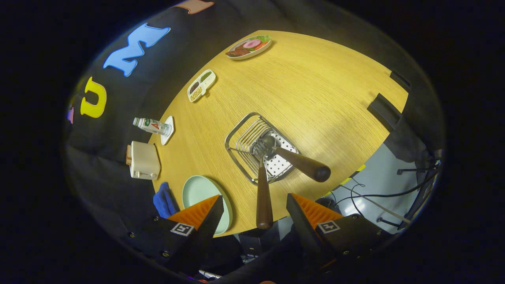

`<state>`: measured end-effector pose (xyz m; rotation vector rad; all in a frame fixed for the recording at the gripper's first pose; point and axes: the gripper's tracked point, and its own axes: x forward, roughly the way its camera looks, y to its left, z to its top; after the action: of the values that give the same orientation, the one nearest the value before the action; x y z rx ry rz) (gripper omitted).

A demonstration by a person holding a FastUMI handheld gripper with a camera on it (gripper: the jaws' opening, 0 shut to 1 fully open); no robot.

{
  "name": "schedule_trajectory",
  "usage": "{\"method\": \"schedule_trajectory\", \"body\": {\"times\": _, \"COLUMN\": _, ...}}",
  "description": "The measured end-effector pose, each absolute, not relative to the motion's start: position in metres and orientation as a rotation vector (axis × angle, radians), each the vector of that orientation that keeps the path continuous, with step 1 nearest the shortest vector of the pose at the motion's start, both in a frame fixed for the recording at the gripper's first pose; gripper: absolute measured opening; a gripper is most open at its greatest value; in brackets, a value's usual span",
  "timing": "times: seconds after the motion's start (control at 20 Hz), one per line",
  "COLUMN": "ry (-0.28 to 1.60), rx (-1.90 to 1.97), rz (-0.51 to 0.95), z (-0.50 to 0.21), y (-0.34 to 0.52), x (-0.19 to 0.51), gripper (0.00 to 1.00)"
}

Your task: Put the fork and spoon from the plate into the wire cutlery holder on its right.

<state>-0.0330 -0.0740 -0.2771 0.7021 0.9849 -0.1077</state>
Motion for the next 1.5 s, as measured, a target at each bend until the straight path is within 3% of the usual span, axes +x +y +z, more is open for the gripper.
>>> {"method": "schedule_trajectory", "body": {"times": 0.45, "ry": 0.916, "rx": 0.586, "rz": -0.139, "z": -0.264, "y": -0.086, "x": -0.023, "gripper": 0.98}}
{"method": "schedule_trajectory", "body": {"times": 0.8, "ry": 0.74, "rx": 0.453, "rz": -0.186, "z": -0.222, "y": -0.104, "x": -0.003, "gripper": 0.98}}
{"method": "schedule_trajectory", "body": {"times": 1.15, "ry": 0.423, "rx": 0.215, "rz": -0.204, "z": -0.138, "y": -0.115, "x": 0.021, "gripper": 0.98}}
{"method": "schedule_trajectory", "body": {"times": 1.5, "ry": 0.072, "rx": -0.007, "rz": -0.327, "z": -0.051, "y": -0.134, "x": 0.016, "gripper": 0.97}}
